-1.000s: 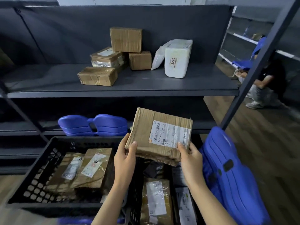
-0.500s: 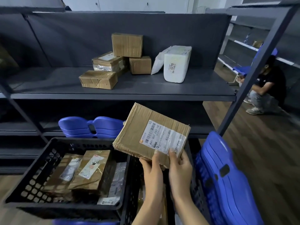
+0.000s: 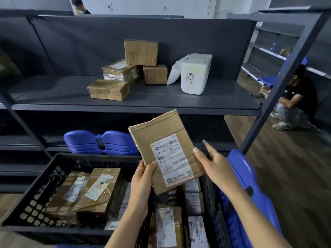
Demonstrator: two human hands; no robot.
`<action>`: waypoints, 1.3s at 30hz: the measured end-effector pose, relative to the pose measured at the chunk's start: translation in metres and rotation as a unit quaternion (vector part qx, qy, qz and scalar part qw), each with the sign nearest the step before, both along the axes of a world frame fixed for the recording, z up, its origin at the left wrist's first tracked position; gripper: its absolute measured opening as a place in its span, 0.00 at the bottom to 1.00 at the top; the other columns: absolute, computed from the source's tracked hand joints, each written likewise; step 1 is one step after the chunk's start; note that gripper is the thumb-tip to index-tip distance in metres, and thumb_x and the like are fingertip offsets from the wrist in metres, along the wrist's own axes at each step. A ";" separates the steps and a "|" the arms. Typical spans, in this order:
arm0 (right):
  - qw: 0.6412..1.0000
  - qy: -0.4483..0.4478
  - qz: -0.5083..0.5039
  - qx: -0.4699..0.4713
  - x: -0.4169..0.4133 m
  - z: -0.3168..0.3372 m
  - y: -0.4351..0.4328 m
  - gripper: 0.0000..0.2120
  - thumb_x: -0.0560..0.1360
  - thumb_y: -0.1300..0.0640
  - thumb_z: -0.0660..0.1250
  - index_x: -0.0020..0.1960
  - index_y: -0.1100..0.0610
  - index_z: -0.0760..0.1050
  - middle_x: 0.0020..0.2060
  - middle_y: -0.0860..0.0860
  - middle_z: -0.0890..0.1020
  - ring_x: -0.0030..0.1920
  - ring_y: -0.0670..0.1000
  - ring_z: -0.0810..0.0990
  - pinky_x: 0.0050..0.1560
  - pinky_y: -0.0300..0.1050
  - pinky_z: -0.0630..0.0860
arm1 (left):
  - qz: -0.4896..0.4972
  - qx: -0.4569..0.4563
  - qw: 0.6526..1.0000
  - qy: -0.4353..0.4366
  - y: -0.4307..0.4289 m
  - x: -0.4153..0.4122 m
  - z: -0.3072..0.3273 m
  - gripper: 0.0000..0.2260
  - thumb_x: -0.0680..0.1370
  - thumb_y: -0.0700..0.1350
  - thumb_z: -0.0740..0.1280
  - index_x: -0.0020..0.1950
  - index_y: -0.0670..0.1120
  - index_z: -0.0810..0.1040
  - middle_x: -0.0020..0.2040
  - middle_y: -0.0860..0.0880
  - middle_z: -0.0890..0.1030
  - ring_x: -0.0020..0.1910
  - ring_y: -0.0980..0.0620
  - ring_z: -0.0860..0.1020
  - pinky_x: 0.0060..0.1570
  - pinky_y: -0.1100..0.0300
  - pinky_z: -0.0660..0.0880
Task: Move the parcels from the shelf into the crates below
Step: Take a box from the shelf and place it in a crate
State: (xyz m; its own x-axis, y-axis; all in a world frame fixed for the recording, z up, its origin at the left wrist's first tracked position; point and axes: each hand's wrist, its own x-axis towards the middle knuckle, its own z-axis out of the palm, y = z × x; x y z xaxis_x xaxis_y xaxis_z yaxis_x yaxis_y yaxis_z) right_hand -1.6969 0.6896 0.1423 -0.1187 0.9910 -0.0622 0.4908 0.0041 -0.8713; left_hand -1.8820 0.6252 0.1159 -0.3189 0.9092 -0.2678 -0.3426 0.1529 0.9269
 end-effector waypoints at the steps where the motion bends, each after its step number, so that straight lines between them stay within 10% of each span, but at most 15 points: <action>1: 0.999 -0.013 0.033 -0.009 -0.001 0.002 0.003 0.33 0.75 0.38 0.61 0.76 0.47 0.58 0.68 0.46 0.73 0.65 0.45 0.74 0.57 0.34 0.71 | -0.012 -0.004 1.000 0.004 0.001 -0.003 0.001 0.12 0.80 0.45 0.63 0.61 0.48 0.79 0.54 0.46 0.85 0.55 0.45 0.82 0.58 0.46 0.77; 6: 0.997 0.002 0.071 -0.008 -0.013 -0.009 -0.001 0.20 0.74 0.41 0.65 0.64 0.46 0.74 0.45 0.32 0.79 0.48 0.32 0.77 0.41 0.23 0.71 | -0.076 -0.012 0.994 0.076 0.006 -0.012 0.006 0.11 0.80 0.47 0.63 0.59 0.50 0.80 0.50 0.49 0.86 0.50 0.49 0.84 0.49 0.56 0.78; 21: 0.984 0.174 -0.033 -0.005 -0.030 -0.043 -0.016 0.15 0.77 0.50 0.64 0.63 0.45 0.69 0.52 0.38 0.78 0.49 0.34 0.78 0.45 0.31 0.76 | 0.026 0.013 0.967 0.253 0.020 -0.021 -0.008 0.12 0.77 0.53 0.68 0.58 0.51 0.79 0.47 0.53 0.85 0.48 0.55 0.83 0.50 0.49 0.81; 39: 0.995 0.083 -0.047 -0.028 -0.024 -0.080 0.019 0.18 0.81 0.52 0.59 0.70 0.50 0.70 0.59 0.45 0.79 0.60 0.47 0.77 0.63 0.48 0.74 | -0.073 -0.025 0.941 0.329 0.060 -0.027 -0.045 0.11 0.80 0.49 0.63 0.60 0.50 0.80 0.51 0.53 0.82 0.51 0.53 0.80 0.56 0.50 0.77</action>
State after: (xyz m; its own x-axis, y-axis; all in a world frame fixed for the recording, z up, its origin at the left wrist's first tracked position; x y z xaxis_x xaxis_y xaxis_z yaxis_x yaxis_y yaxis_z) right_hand -1.7207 0.7083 0.0625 -0.0386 0.9938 -0.1045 0.3362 -0.0855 -0.9379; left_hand -1.9092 0.6850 0.0709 -0.3041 0.9474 -0.1002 0.3312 0.2038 0.9213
